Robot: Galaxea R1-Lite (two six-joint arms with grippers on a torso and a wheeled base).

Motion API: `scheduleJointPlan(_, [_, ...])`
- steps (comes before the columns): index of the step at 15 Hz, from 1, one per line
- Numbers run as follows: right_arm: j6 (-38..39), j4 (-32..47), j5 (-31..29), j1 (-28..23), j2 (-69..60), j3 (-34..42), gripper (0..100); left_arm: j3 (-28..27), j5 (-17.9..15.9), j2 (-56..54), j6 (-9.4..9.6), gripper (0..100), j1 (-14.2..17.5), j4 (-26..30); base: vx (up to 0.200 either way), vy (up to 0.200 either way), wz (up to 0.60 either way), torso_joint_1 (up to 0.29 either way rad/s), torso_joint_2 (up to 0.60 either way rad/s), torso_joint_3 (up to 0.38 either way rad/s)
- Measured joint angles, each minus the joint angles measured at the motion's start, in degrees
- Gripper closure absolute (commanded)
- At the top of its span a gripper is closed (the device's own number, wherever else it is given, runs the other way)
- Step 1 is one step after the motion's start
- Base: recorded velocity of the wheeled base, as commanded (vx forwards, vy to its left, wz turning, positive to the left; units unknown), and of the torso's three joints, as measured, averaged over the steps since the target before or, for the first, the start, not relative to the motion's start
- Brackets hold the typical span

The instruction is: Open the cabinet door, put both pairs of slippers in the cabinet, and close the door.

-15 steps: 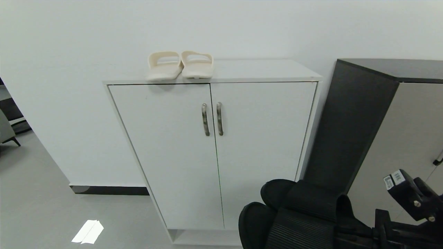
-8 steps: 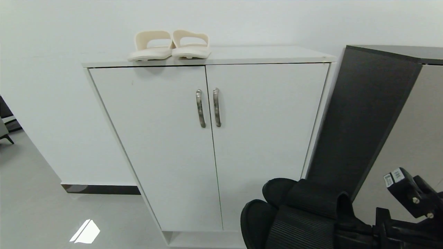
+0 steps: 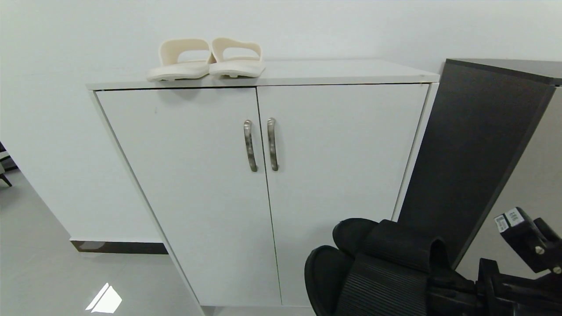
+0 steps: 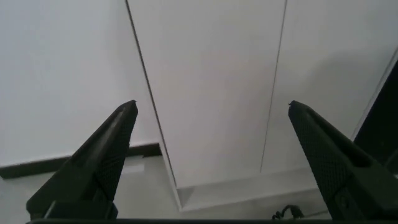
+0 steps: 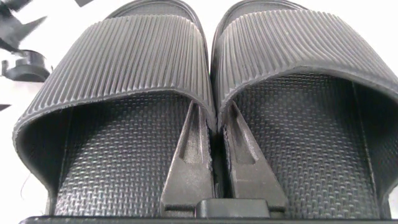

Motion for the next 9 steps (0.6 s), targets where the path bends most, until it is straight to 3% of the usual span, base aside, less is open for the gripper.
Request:
scheduleJointPlan(1, [-0.06,-0.02,0.0,0.04,-0.02,0.0,100,-4.47,-2.45,3.51,-0.4,0,-0.29,-1.04,0.0,0.0,0.0,0.0,0.0,0.0])
scheduleJointPlan(6, [-0.15,-0.06,-0.48,0.04,-0.05,-0.11,100,-22.47,-25.71,25.09,-2.1,0,-2.84,-2.38,0.0,0.0,0.0,0.0,0.0,0.0])
scheduleJointPlan(8, [-0.15,-0.16,-0.5,0.04,-0.05,-0.2,100,-28.54,-30.39,34.3,-5.13,0,-7.02,-3.41,0.0,0.0,0.0,0.0,0.0,0.0])
scheduleJointPlan(9, [-0.15,-0.16,-0.48,0.04,-0.05,-0.2,100,-31.27,-31.82,39.03,-7.86,0,-10.72,-5.28,0.0,0.0,0.0,0.0,0.0,0.0])
